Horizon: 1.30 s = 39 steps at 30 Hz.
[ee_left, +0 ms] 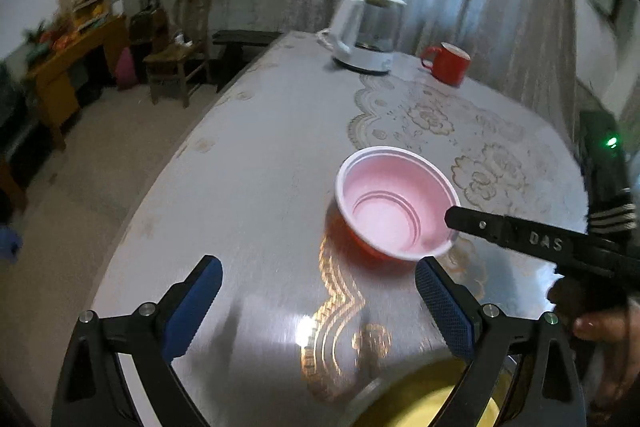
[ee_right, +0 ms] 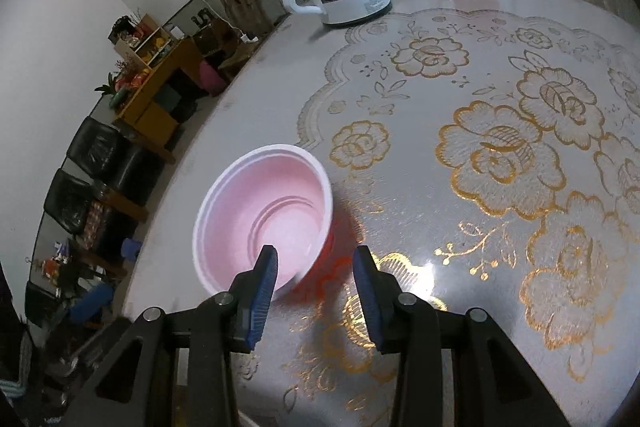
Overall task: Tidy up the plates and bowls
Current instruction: 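Move both grippers to the rim of the pink-and-red bowl, then grasp the pink-and-red bowl rim with the right gripper and lift it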
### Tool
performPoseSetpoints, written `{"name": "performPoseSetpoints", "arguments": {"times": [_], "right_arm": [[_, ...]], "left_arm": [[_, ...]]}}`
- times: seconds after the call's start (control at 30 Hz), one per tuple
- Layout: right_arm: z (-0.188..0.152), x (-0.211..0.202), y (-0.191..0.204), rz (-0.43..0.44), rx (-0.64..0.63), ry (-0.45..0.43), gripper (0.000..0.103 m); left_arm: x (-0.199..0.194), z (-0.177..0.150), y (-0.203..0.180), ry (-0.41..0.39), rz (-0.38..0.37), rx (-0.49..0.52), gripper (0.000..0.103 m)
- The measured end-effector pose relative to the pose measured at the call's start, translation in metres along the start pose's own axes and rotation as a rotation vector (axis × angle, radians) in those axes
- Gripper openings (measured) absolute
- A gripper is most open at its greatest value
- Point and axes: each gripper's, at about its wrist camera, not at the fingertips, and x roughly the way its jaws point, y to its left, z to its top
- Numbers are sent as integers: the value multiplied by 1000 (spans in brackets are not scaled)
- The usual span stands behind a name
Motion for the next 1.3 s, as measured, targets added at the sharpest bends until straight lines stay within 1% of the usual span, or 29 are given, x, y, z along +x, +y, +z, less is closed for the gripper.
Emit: {"name": "performPoseSetpoints", "arguments": {"times": [0.07, 0.1, 0.17, 0.23, 0.3, 0.33, 0.37, 0.4, 0.43, 0.5, 0.57, 0.6, 0.63, 0.7, 0.73, 0.8, 0.9, 1.03, 1.07, 1.1, 1.2, 1.3], "right_arm": [[0, 2, -3, 12, 0, 2, 36], [1, 3, -5, 18, -1, 5, 33], [1, 6, -10, 25, 1, 8, 30], [0, 8, -15, 36, 15, 6, 26], [-2, 9, -18, 52, 23, 9, 25], [-2, 10, -19, 55, 25, 9, 25], [-3, 11, -20, 54, 26, 11, 25], [-4, 11, -21, 52, 27, 14, 25], [-5, 13, -22, 55, 29, 17, 24], [-6, 15, -25, 66, 43, 24, 24], [-7, 17, -29, 88, 66, 30, 24], [-7, 17, -29, 92, 74, 30, 24], [-7, 17, -29, 93, 75, 29, 24], [-8, 18, -27, 98, 72, 30, 24], [-9, 19, -25, 95, 66, 30, 20], [-10, 20, -22, 94, 52, 34, 16], [-11, 22, -23, 93, 61, 36, 11], [-16, 19, -29, 100, 89, 39, 11], [-18, 16, -29, 107, 97, 35, 11], [-19, 14, -28, 108, 99, 29, 10], [-22, -2, -21, 104, 85, -8, 10], [-26, -21, -13, 106, 69, -52, 10]], "left_arm": [[14, 8, -7, 14, 7, 32, 97], [21, 12, -9, 22, 2, 44, 97], [36, 17, -11, 56, -13, 42, 93], [48, 20, -10, 89, -31, 20, 83], [58, 22, -10, 113, -38, 1, 78], [60, 22, -12, 118, -33, 4, 74], [62, 22, -14, 122, -30, 16, 73], [65, 21, -16, 127, -28, 30, 69], [67, 20, -19, 135, -22, 44, 63], [73, 17, -22, 166, -7, 60, 56], [76, 15, -24, 182, -14, 68, 49], [76, 14, -25, 184, -17, 76, 42], [76, 13, -28, 183, -16, 93, 35], [74, 10, -33, 174, -14, 121, 27], [73, 10, -35, 171, -14, 130, 23], [71, 7, -39, 163, -9, 151, 19], [65, 3, -45, 145, 5, 190, 18], [51, 0, -46, 97, 12, 216, 15], [47, -1, -47, 82, 19, 225, 14], [43, -2, -49, 67, 23, 233, 10], [24, -6, -54, 6, 36, 256, 10], [8, -10, -55, -30, 33, 253, 10]]}}
